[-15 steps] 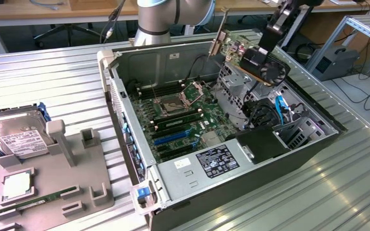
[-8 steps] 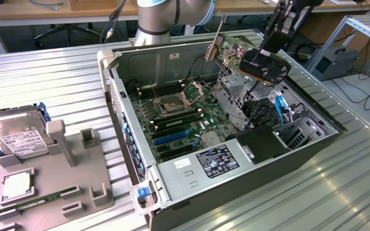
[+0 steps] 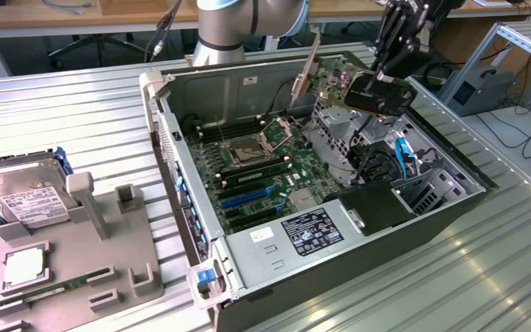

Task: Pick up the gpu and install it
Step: 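Insert the gpu into the slot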

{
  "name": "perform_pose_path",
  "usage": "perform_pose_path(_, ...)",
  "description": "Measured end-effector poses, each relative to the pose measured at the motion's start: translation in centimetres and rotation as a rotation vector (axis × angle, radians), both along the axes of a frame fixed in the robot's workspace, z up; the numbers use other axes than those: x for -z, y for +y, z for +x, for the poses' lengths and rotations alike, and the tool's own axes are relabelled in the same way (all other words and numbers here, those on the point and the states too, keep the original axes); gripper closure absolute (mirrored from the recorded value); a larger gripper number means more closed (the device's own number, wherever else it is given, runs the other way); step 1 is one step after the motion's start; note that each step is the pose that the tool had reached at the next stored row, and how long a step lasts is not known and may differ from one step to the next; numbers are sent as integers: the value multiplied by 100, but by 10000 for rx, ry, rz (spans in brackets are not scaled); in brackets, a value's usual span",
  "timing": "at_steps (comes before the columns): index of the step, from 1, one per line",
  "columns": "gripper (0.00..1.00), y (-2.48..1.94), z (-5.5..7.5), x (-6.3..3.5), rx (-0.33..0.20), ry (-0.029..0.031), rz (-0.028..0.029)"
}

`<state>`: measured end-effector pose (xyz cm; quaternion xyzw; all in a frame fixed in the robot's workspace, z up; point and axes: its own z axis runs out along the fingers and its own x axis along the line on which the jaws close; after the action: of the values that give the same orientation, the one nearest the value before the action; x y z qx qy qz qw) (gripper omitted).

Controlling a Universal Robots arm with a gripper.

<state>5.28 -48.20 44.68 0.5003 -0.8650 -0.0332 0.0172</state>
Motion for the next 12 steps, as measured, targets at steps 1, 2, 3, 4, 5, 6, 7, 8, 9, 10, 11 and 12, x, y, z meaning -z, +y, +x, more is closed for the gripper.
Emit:
perform_pose_path(1, 73, 0, 0, 0, -306, 0, 0)
perform_pose_path(2, 73, 0, 0, 1, -508, 0, 0)
perform_pose_path(3, 73, 0, 0, 1, -775, 0, -1)
perform_pose_path(4, 73, 0, 0, 2, -1173, 0, -1)
perform_pose_path(5, 73, 0, 0, 3, -1402, 0, 0)
perform_pose_path(6, 73, 0, 0, 3, -1553, 0, 0)
perform_pose_path(7, 73, 0, 0, 4, -1897, 0, 0)
perform_pose_path(8, 73, 0, 0, 4, -2170, 0, -1)
perform_pose_path(9, 73, 0, 0, 5, -2453, 0, 0)
perform_pose_path(10, 73, 1, 0, 5, -2686, 0, -2)
perform_pose_path(11, 73, 5, 0, 5, -2817, 2, -8)
perform_pose_path(12, 73, 7, 1, 8, -2915, 1, -7)
